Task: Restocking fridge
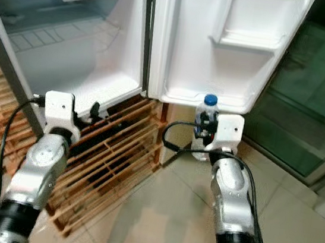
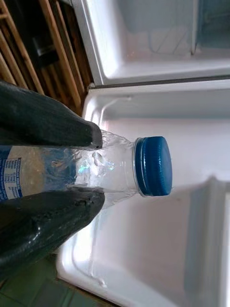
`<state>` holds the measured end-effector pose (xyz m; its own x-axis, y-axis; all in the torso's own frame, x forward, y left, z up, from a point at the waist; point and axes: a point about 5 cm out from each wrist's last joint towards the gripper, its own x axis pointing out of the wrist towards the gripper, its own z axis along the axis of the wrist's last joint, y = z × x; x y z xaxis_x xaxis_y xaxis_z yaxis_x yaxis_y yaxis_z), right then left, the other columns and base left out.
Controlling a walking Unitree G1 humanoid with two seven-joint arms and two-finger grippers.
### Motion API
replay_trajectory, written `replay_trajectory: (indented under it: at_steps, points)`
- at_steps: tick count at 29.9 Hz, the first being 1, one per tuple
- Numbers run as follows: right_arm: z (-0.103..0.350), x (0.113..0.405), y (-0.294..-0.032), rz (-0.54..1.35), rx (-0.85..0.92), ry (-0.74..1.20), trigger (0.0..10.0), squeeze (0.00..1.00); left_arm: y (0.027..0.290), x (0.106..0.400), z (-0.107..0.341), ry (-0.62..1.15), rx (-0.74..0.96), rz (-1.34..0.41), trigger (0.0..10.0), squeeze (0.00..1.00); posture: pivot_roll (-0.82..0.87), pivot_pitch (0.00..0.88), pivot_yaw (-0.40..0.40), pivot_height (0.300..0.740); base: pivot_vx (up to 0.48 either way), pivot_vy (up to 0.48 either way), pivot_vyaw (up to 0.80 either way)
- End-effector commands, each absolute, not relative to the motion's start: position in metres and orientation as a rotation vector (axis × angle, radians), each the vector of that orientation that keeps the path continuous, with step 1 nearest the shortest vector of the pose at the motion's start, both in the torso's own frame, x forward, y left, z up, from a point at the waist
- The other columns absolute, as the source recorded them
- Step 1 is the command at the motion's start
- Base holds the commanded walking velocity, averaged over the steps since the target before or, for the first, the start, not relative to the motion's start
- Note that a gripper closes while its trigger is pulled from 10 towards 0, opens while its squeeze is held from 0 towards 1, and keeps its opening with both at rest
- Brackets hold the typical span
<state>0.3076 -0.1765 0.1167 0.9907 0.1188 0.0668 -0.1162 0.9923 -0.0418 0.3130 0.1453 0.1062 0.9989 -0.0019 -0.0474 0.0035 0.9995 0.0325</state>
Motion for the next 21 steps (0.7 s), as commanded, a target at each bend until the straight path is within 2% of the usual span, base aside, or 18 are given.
replay_trajectory:
  at_steps: [1,5,10,18,21]
  points:
    - [0.125,0.31,-0.176,0.122,-0.033,-0.104,10.0,0.0,0.149,0.316,0.107,0.056,0.036,0.004,10.0,0.0,-0.06,0.0,0.009,0.74,0.0,-0.48,0.58]
    - [0.129,0.311,-0.177,0.104,-0.051,-0.123,10.0,0.0,0.151,0.32,0.11,0.045,0.009,0.016,10.0,0.0,-0.06,0.0,0.012,0.74,0.0,-0.443,0.0]
    - [0.136,0.313,-0.175,0.102,-0.05,-0.156,10.0,0.0,0.146,0.324,0.118,0.016,-0.009,-0.026,10.0,0.0,-0.06,0.0,0.017,0.74,0.0,0.0,0.0]
    - [0.137,0.315,-0.172,0.09,-0.028,-0.164,10.0,0.0,0.126,0.32,0.14,-0.107,-0.011,-0.195,10.0,0.0,-0.05,0.0,0.022,0.74,0.0,0.0,0.0]
    - [0.143,0.317,-0.171,0.092,-0.028,-0.183,10.0,0.0,0.12,0.321,0.15,-0.144,0.014,-0.222,10.0,0.0,-0.05,0.0,0.023,0.74,0.48,0.0,0.0]
